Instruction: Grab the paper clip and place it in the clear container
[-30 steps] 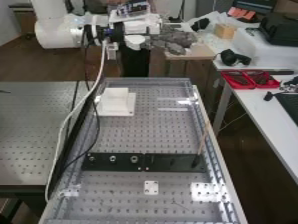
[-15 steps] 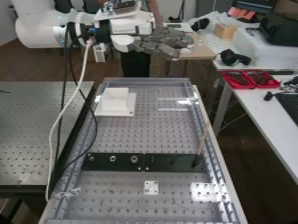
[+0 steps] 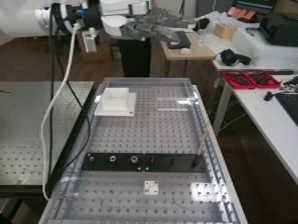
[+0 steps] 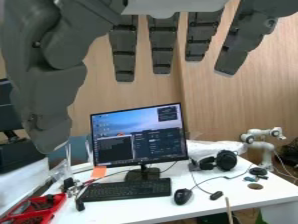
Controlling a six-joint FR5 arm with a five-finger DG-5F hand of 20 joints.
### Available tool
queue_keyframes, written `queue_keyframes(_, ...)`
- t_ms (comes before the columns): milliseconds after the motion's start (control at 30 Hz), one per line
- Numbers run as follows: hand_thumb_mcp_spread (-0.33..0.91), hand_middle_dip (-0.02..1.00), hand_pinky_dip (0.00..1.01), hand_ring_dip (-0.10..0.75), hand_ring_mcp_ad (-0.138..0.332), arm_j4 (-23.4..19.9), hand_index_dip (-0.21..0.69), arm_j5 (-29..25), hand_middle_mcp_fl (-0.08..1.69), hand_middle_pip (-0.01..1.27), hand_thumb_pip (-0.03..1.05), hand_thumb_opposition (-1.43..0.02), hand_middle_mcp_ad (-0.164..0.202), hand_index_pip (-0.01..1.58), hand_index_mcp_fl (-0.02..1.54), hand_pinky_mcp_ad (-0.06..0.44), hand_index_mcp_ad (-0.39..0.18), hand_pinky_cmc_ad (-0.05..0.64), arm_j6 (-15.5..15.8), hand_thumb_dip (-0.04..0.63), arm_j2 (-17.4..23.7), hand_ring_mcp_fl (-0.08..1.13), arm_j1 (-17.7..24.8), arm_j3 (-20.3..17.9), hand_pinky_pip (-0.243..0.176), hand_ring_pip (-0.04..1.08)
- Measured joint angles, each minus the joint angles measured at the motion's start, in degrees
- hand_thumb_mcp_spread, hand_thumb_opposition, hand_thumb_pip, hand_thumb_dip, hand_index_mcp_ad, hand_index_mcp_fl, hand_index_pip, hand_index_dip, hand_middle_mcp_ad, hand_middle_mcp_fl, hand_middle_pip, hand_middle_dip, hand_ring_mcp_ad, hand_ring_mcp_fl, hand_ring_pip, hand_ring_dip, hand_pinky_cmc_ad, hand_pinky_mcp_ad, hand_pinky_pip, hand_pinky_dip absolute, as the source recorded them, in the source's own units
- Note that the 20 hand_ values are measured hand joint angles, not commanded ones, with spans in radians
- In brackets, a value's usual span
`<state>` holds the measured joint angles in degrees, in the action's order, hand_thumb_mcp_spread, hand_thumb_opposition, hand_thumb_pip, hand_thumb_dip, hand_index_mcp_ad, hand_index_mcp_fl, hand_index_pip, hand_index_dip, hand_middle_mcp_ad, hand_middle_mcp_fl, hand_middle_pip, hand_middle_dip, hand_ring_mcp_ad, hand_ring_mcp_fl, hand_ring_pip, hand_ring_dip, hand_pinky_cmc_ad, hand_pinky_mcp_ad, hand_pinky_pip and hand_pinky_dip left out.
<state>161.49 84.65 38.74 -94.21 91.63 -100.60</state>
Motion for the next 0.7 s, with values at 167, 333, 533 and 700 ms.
queue_keyframes(167, 0.33, 0.17, 0.38, 0.030, 0.152, 0.3, 0.152, 1.6, 0.09, 0.14, 0.42, -0.73, 0.073, 0.08, 0.24, 0.265, -0.094, 0.314, -0.4, 0.173, 0.2, 0.00, -1.2, 0.7, -0.063, 0.10)
queue_keyframes(333, 0.33, 0.17, 0.38, 0.030, 0.152, 0.6, 0.164, 2.5, 0.09, 0.14, 0.42, -0.71, 0.073, 0.09, 0.24, 0.264, -0.093, 0.316, -0.5, 0.159, -0.1, 0.00, -1.9, 1.3, -0.075, 0.10)
queue_keyframes(533, 0.33, 0.17, 0.38, 0.030, 0.152, 0.9, 0.176, 2.9, 0.09, 0.14, 0.42, -0.71, 0.073, 0.09, 0.24, 0.264, -0.093, 0.326, -0.7, 0.159, -0.6, 0.00, -2.4, 1.4, -0.075, 0.09)
queue_keyframes(700, 0.33, 0.17, 0.38, 0.030, 0.152, 0.8, 0.176, 3.1, 0.09, 0.14, 0.42, -0.71, 0.073, 0.09, 0.24, 0.264, -0.093, 0.326, -0.8, 0.159, -0.5, 0.00, -2.8, 1.1, -0.075, 0.10)
